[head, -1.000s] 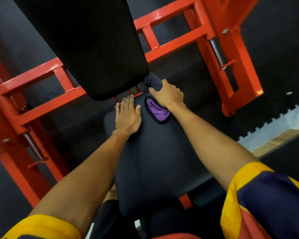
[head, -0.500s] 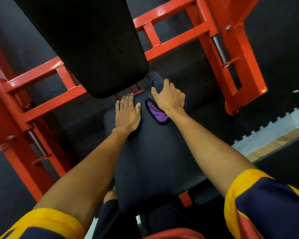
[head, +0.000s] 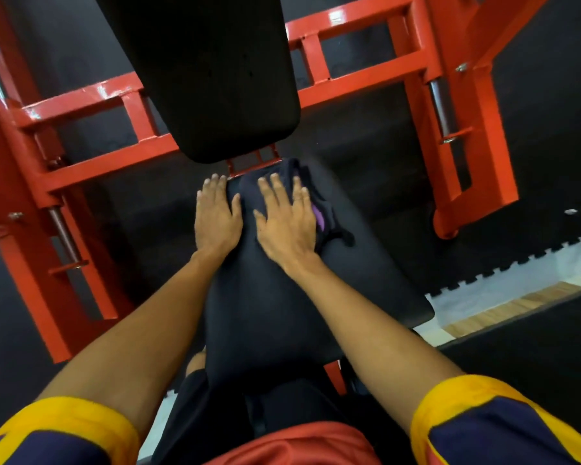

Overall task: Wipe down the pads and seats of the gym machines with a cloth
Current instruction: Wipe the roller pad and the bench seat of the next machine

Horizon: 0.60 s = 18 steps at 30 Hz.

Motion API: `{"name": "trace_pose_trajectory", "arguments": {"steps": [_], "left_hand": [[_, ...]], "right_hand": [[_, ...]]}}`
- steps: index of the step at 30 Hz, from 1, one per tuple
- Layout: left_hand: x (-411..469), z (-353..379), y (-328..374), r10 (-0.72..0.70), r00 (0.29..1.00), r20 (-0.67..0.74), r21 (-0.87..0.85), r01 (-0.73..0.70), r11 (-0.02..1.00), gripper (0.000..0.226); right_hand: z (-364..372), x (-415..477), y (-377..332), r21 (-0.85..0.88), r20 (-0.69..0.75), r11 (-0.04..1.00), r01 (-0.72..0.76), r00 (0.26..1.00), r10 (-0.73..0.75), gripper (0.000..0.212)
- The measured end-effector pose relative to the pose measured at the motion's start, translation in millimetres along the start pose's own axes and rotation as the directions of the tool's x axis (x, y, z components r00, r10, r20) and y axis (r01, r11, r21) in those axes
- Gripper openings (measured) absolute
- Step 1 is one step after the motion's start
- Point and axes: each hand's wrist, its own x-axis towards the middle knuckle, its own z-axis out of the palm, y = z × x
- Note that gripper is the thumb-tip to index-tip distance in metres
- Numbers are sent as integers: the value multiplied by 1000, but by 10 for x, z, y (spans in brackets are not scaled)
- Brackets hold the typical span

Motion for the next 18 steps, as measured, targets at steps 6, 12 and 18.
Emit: {"name": "trace_pose_trajectory", "arguments": {"steps": [6, 12, 18], "left_hand": [[-265, -74, -45, -174, 983, 66, -196, 183, 963, 72], [-578, -154, -215, -288, 933, 215, -401, 353, 845, 66], [-723, -334, -635, -215, 933, 289, -394, 320, 862, 54]], "right_hand": [[-148, 150, 343, 5, 25, 978, -208, 978, 208, 74], [90, 2, -342, -26, 151, 999, -46, 987, 50, 67], [128, 160, -477, -9, 120, 996, -89, 989, 90, 63]]}}
